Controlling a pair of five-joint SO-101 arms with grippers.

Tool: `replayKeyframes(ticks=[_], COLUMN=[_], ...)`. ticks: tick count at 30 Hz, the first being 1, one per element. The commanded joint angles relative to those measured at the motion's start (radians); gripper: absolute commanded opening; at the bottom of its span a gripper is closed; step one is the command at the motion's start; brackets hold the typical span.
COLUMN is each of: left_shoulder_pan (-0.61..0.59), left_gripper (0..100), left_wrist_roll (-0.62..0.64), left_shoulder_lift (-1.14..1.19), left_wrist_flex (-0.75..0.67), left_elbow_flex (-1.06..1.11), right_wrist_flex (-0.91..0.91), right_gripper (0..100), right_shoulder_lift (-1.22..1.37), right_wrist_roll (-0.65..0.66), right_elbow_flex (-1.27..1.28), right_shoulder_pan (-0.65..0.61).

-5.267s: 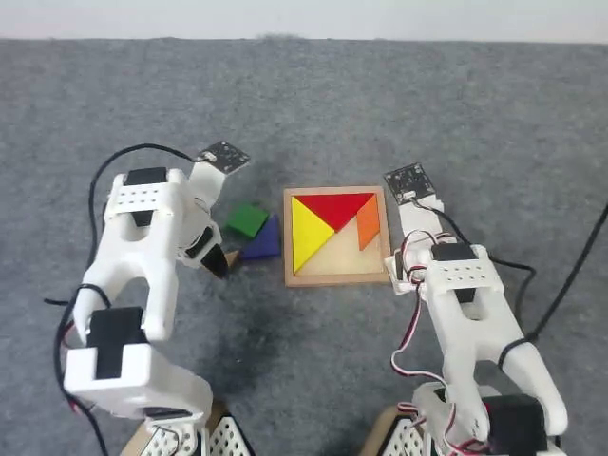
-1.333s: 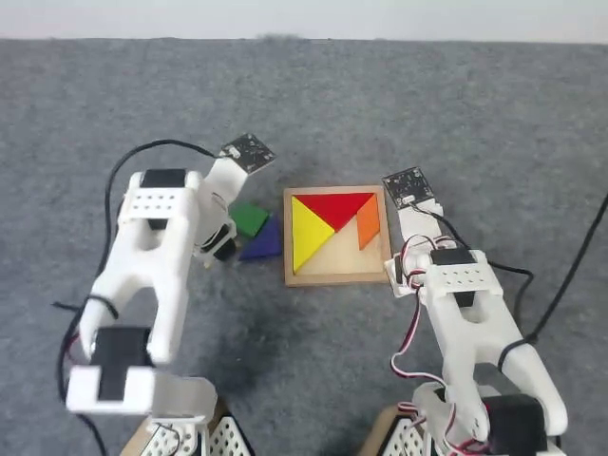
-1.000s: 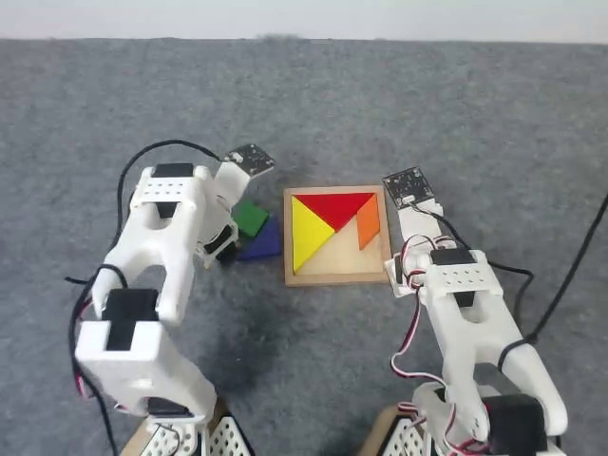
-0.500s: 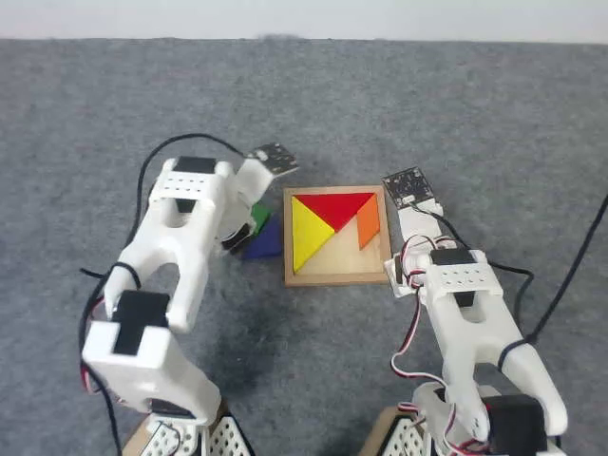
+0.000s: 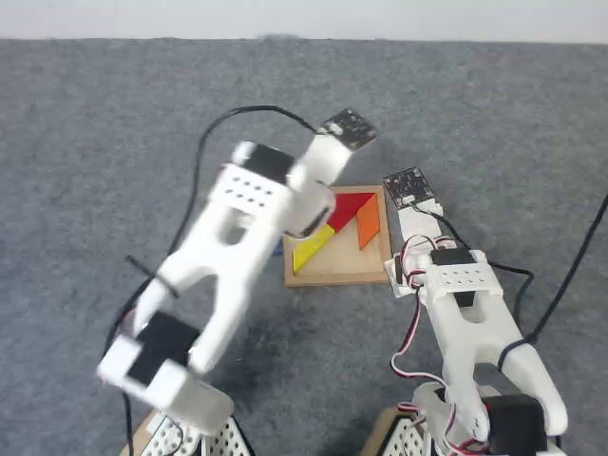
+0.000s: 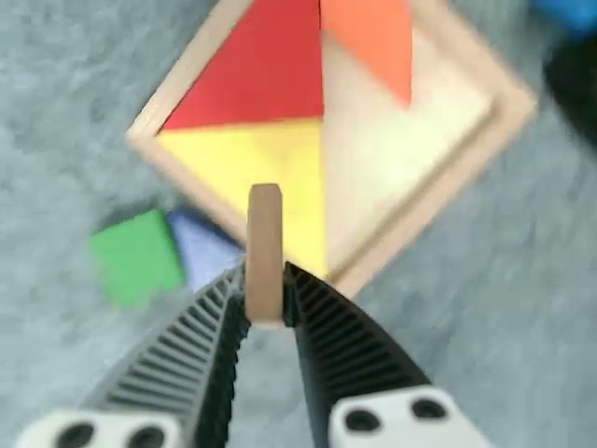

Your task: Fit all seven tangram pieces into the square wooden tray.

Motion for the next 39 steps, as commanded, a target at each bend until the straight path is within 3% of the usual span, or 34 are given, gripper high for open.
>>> replayKeyframes(ticks=[1,8,16,24,31,39], left_shoulder_pan=[0.083,0.138,0.143,0.157,0.150,0.138], left_gripper=[1,1,1,1,9,10], left_wrist_roll=[0.199,0.358,0.376,0.376,0.373,0.350], left_shoulder_lift=[0.155,0.411,0.598,0.723,0.715,0.726], left_wrist_flex=[-0.114,-0.061,0.052,0.055,0.157,0.195], left_elbow_flex=[-0.116,-0.394,-0.668,-0.745,-0.852,-0.911], right_wrist_flex=[-0.025,-0.025,-0.025,-0.025,-0.025,-0.025], right_gripper=[0.8,0.8,0.8,0.8,0.8,0.8], right_shoulder_lift=[-0.035,-0.035,-0.036,-0.036,-0.036,-0.036], right_wrist_roll=[0.006,0.005,0.005,0.005,0.006,0.008], right_elbow_flex=[-0.008,-0.008,-0.008,-0.008,-0.008,-0.008], right_shoulder_pan=[0.010,0.010,0.010,0.007,0.005,0.005])
